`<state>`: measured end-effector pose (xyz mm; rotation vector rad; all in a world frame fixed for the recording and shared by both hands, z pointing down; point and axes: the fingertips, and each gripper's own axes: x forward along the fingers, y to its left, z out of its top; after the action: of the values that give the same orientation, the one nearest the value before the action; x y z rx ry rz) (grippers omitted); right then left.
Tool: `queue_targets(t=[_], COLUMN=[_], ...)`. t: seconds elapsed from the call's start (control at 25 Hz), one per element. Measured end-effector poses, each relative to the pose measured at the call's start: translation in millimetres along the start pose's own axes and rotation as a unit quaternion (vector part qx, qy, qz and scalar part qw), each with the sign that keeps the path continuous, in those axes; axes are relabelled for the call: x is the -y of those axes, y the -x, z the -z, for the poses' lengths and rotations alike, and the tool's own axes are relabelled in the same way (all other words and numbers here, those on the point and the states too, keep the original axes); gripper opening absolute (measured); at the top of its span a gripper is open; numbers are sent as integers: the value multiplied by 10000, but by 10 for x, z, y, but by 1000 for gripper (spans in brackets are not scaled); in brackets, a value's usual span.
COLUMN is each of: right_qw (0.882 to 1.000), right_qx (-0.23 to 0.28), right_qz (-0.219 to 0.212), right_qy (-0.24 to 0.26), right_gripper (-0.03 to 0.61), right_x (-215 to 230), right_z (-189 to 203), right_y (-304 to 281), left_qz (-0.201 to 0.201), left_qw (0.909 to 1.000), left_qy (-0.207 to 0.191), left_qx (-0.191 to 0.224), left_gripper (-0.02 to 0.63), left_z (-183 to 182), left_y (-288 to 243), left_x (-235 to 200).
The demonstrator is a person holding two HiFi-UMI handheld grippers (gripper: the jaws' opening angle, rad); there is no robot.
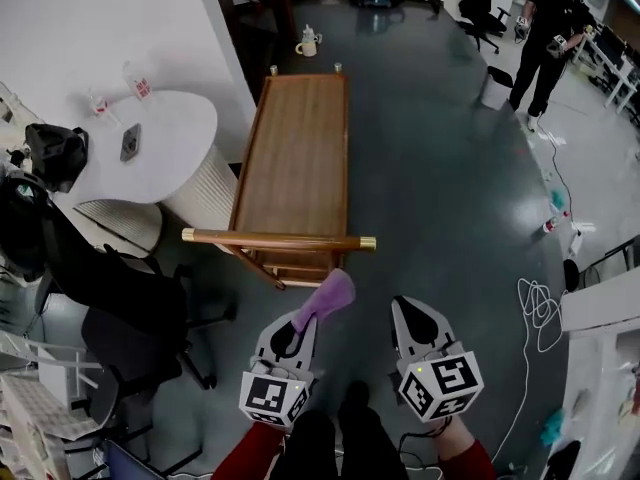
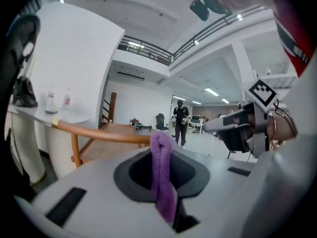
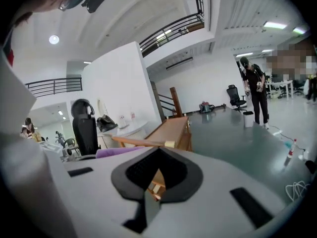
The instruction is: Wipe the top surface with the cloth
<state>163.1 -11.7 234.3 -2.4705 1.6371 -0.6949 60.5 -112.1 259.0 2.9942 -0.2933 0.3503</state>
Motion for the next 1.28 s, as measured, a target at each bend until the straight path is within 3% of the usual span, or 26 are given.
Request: queue_targets(t=[0.24,0.44,0.56,0.96,1.28], right_qw=[9981,9950,9933,9951,9932], right_qx=[421,685,774,733,784], right_qz=[-448,-712,-782,-547,-523], right_qy=[-15,159,360,373,689], right_gripper=[3,3,3,3,3], right_x=[-369,-570,-670,-700,-775], right_z=[-795,-1059,-1134,-1077,-1089], right_y=[325,480,551,674,755], left_qz=[-205,-23,118,346,498], left_qw=[9992,9959,9935,9912,9912], left_qy=[70,-358,-412,-313,-347], left_qx=[336,828,1058,1236,1176], left_gripper=[48,48,48,48,48], left_z=[-866,-1410,-1657,-1747,-1709], left_y=[320,404,429,511,515], left_x=[113,289,314,399,542])
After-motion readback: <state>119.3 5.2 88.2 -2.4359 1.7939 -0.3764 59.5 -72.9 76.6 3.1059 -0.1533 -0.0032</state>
